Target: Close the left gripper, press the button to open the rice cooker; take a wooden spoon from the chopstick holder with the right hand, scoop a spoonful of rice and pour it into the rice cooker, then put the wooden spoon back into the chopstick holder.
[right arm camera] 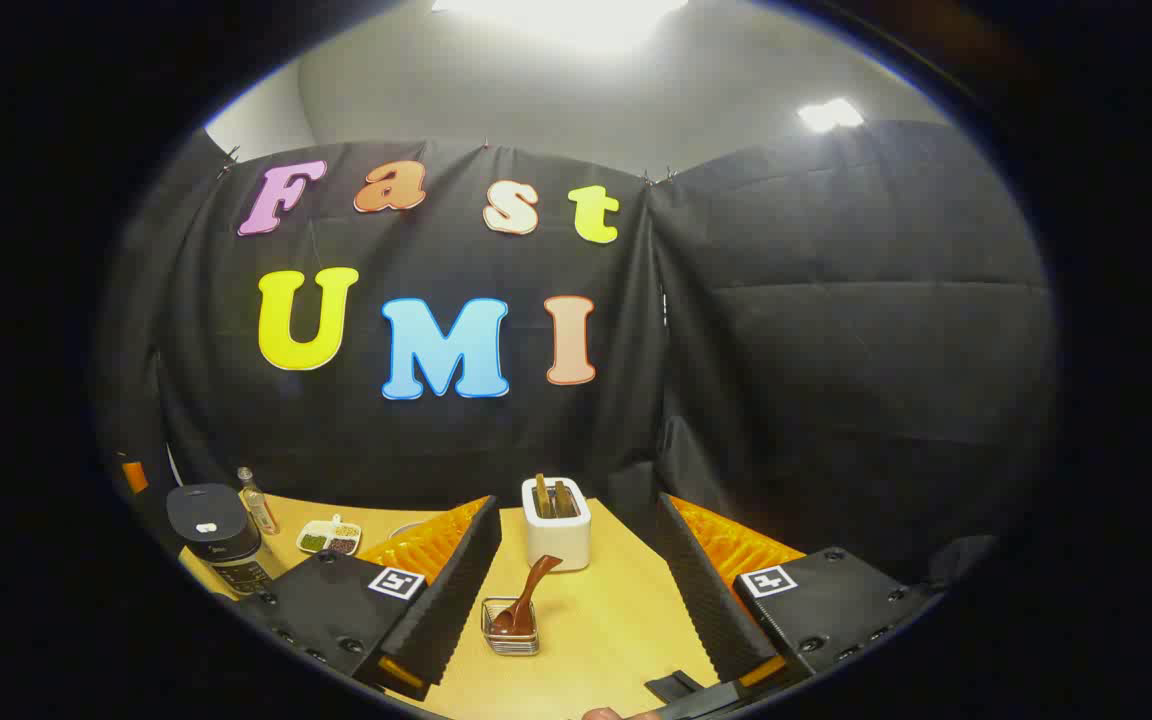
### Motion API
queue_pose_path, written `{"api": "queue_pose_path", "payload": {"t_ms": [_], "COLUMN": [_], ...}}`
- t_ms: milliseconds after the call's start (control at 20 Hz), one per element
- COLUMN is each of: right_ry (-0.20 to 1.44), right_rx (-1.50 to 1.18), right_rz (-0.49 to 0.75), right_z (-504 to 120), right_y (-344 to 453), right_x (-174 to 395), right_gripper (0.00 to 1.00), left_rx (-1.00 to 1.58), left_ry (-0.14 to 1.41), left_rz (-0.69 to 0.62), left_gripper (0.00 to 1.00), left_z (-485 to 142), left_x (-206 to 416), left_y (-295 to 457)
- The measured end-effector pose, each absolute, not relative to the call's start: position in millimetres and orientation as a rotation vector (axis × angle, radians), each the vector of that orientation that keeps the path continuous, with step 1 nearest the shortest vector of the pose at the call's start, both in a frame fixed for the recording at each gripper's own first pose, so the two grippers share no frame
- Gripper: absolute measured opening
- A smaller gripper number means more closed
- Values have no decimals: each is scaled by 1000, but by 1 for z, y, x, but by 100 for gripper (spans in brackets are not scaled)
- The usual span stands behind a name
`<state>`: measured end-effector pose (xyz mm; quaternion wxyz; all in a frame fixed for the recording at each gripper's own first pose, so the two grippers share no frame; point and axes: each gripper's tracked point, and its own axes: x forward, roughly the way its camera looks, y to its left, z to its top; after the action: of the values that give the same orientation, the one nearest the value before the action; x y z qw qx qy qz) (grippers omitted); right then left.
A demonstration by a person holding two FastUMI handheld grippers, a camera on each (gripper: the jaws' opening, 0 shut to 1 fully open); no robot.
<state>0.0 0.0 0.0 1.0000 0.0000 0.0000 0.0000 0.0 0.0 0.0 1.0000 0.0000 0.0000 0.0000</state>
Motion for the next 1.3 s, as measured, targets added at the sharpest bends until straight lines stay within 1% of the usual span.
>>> {"api": "queue_pose_path", "payload": {"t_ms": [50,100,150,250,300,350,400,550,600,650,700,750,800,900,950,1000,1300], "right_ry": [-8,-9,-6,-5,-7,-10,-14,-23,-24,-23,-21,-19,-19,-21,-24,-26,-1], "right_rx": [-1,3,13,35,41,49,56,40,28,23,24,28,30,30,25,18,48], "right_rz": [-8,-15,-12,3,6,11,21,53,64,78,94,111,123,147,156,164,198], "right_z": [2,3,2,2,4,5,7,9,10,9,9,8,9,9,9,8,-3], "right_y": [-7,-11,-11,-10,-10,-10,-7,2,6,10,15,20,23,26,27,26,11], "right_x": [2,4,5,10,13,15,17,22,23,24,25,26,27,29,30,31,30], "right_gripper": [99,94,98,98,94,94,99,99,94,98,94,94,99,98,94,98,98], "left_rx": [4,15,34,68,72,64,48,2,-1,1,6,9,7,0,-2,-5,-36], "left_ry": [-4,-2,-7,-34,-36,-33,-30,-24,-25,-28,-29,-27,-24,-19,-17,-17,10], "left_rz": [1,-1,0,14,27,36,40,59,68,77,88,100,110,129,141,154,206], "left_gripper": [94,94,92,93,94,92,92,92,92,94,94,94,92,92,92,93,92], "left_z": [5,8,13,27,28,29,29,33,33,35,35,36,35,33,34,33,33], "left_x": [1,0,1,0,-1,-1,-3,-10,-11,-14,-18,-20,-23,-28,-31,-34,-57], "left_y": [-5,-11,-14,-13,-11,-11,-11,-5,-2,2,6,10,12,13,13,13,13]}}
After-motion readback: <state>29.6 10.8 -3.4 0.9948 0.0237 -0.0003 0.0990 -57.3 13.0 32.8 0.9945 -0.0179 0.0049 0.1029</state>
